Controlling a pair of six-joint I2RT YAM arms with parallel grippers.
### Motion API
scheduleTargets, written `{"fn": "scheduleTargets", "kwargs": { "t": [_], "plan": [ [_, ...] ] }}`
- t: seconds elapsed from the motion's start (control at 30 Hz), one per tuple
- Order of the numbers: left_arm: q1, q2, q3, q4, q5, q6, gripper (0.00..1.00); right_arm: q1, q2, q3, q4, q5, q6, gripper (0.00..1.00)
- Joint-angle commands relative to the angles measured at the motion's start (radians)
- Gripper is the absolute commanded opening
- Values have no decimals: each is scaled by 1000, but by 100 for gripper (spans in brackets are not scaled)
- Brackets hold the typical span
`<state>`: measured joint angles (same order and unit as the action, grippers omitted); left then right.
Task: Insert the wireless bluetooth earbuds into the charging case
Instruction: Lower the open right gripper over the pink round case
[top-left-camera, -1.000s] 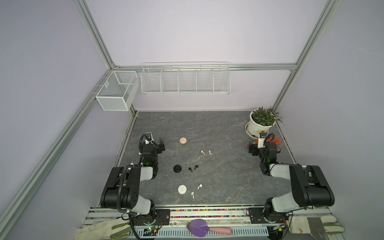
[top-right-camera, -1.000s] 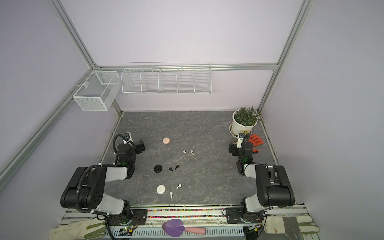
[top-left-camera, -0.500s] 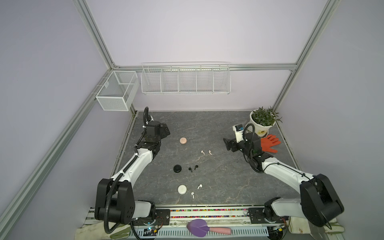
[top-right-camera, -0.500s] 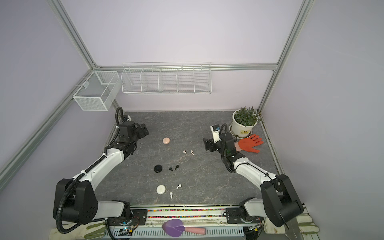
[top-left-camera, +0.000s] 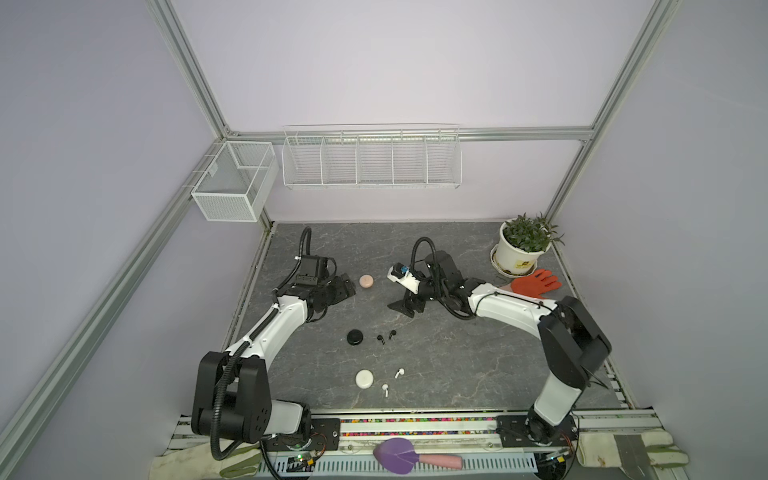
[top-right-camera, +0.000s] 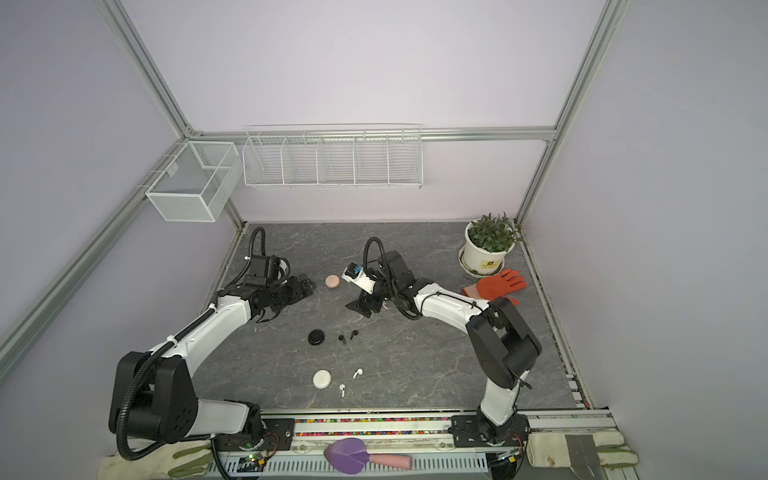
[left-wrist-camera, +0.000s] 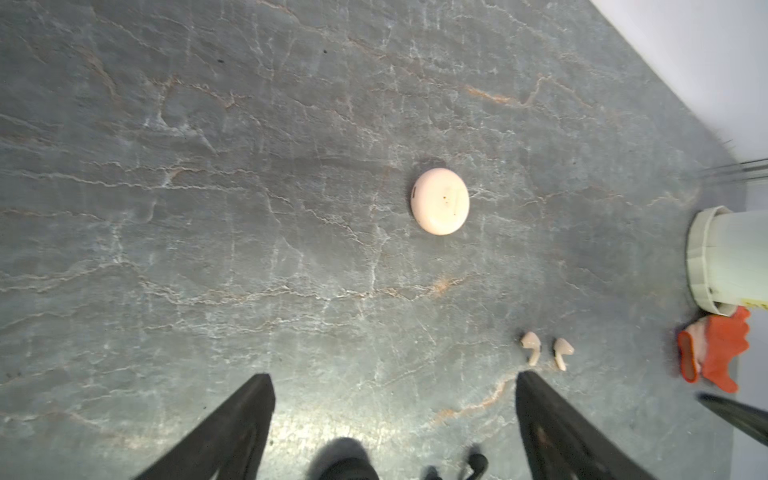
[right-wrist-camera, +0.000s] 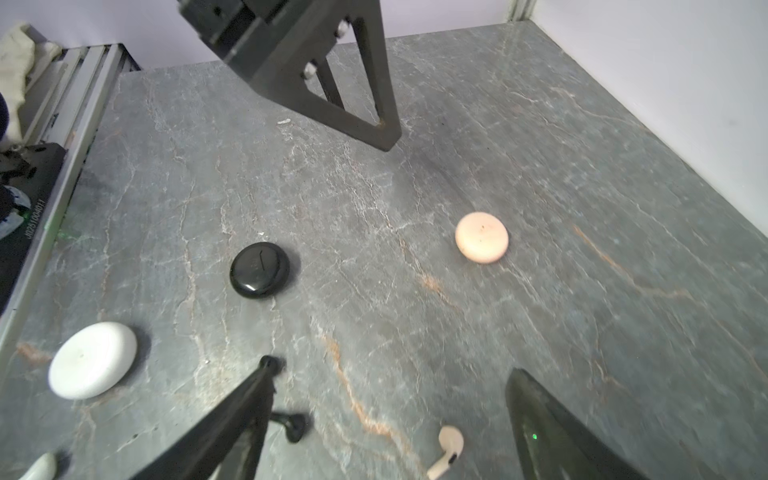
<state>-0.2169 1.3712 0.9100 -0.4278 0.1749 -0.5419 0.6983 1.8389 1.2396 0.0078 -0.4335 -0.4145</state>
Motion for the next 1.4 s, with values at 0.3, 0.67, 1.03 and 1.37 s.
{"fn": "scheduleTargets", "kwargs": {
  "t": [0.3,0.67,1.03,1.37],
  "plan": [
    [56,-25,-23,-20,-24,-75,94,31,374,494,-261,245,611,98],
    [56,-4,-32,-8,-35,-83,98,97,627,905,-536,431,815,95],
    [56,-30,-71,14,-36,-90,99,134,812,1176,-669,568,779,85],
    [65,-55,-113,30,-41,-89,100,156,871,1227,-657,629,745,70]
  ]
}}
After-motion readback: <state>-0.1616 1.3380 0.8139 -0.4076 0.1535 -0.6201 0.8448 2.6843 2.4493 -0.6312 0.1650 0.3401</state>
